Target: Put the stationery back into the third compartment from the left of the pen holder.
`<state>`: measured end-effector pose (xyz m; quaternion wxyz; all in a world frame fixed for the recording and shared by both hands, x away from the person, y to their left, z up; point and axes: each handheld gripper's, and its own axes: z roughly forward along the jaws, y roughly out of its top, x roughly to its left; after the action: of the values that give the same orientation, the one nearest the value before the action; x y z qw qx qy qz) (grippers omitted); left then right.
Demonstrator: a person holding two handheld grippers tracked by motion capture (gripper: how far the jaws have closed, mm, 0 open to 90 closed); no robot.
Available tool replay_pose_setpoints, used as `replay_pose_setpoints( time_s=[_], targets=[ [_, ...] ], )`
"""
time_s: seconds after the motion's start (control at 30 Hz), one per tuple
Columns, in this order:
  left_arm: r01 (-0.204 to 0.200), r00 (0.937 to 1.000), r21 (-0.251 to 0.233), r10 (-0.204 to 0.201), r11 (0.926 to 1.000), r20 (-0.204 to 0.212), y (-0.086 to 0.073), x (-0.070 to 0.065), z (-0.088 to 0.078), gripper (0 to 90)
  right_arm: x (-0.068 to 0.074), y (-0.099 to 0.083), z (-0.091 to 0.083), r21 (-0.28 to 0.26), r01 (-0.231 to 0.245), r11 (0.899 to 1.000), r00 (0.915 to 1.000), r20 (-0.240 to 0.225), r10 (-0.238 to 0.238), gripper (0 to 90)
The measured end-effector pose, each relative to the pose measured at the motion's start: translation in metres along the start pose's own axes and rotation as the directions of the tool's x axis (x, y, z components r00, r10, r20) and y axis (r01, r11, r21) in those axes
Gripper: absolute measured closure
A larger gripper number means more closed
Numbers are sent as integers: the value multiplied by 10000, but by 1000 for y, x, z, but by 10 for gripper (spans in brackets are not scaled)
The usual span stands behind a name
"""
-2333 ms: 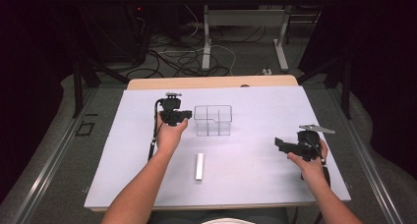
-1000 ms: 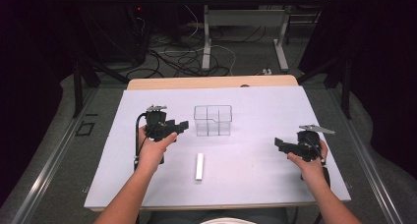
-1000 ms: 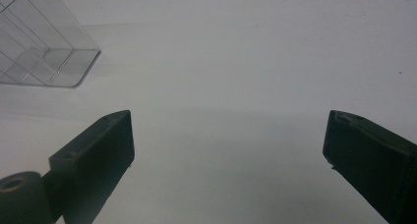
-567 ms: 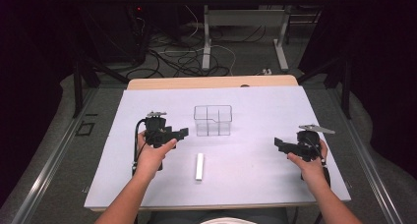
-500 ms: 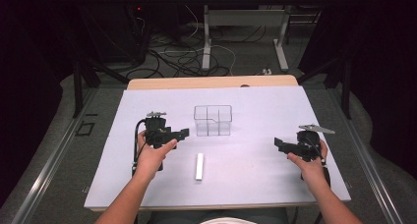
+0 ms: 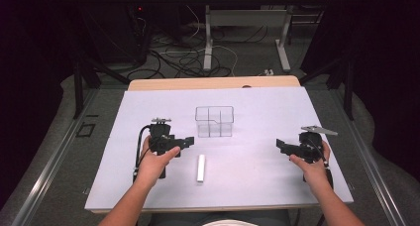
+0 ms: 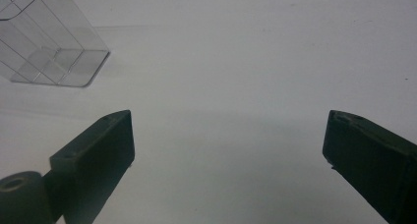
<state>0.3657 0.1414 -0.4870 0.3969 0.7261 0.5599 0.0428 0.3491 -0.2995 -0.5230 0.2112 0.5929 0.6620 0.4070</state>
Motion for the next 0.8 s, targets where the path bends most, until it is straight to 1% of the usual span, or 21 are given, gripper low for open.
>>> replay_pose_setpoints(
  time_s=[0.07, 0.13, 0.2, 0.23, 0.27, 0.37, 0.43, 0.47, 0.5, 0.53, 0.6, 0.67, 0.7, 0.73, 0.77, 0.8],
  targets=[
    [-4, 9999, 163, 1, 9999, 171, -4, 0, 3, 165, -1, 0, 0, 2, 16, 10000, 10000, -3, -16, 49],
    [-116, 9997, 376, 108, 9992, 232, -5, 0, 4, 180, -1, 0, 0, 7, -20, 10000, 10000, 9, 20, 50],
    [-97, 9994, 412, 83, 9991, 332, -7, 1, 7, 202, -1, 0, 0, 26, -31, 10000, 10000, -1, 31, 50],
    [-85, 9996, 367, 75, 9993, 270, -8, 0, 8, 220, -1, 0, 0, 33, -34, 10000, 10000, 3, 34, 51],
    [-86, 9994, 393, 73, 9992, 328, -8, 0, 9, 227, 0, 0, 0, 37, -28, 10000, 10000, 10, 28, 51],
    [10, 9998, 484, -20, 9988, 214, -10, -1, 12, 253, 0, 0, 0, 61, 4, 10000, 10000, -12, -4, 51],
    [-73, 9999, 568, 65, 9984, 138, -10, -1, 13, 277, 1, 0, 0, 74, -55, 10000, 10000, -16, 55, 51],
    [-74, 9999, 638, 69, 9979, 78, -10, -2, 13, 278, 1, 0, 0, 74, -36, 10000, 10000, -24, 36, 51],
    [-116, 9999, 594, 110, 9982, 110, -10, -3, 15, 282, 1, 0, 0, 76, -26, 10000, 10000, -24, 26, 51],
    [-39, 10000, 674, 34, 9977, 77, -11, -4, 15, 285, 1, 0, 1, 76, -31, 10000, 10000, -31, 31, 51],
    [-58, 10000, 669, 54, 9977, 54, -12, -4, 17, 289, 0, 0, 1, 72, 15, 10000, 10000, -34, -14, 52],
    [-86, 10000, 831, 86, 9965, 4, -13, -4, 19, 295, 0, 0, 1, 73, 26, 10000, 10000, -30, -26, 53],
    [-54, 10000, 848, 55, 9964, -16, -14, -4, 20, 305, 0, 0, 1, 66, 37, 10000, 10000, -25, -37, 53],
    [121, 9999, 1076, -122, 9941, 3, -14, -5, 20, 321, 0, 0, 1, 68, 60, 10000, 10000, -41, -60, 53],
    [387, 9992, 1269, -391, 9912, 2, -14, -5, 21, 331, 0, 0, 1, 67, 54, 10000, 10000, -35, -53, 53],
    [441, 9988, 1490, -464, 9878, 124, -14, -4, 23, 332, 0, -1, 1, 73, 56, 10000, 10000, -43, -55, 54]
  ],
)
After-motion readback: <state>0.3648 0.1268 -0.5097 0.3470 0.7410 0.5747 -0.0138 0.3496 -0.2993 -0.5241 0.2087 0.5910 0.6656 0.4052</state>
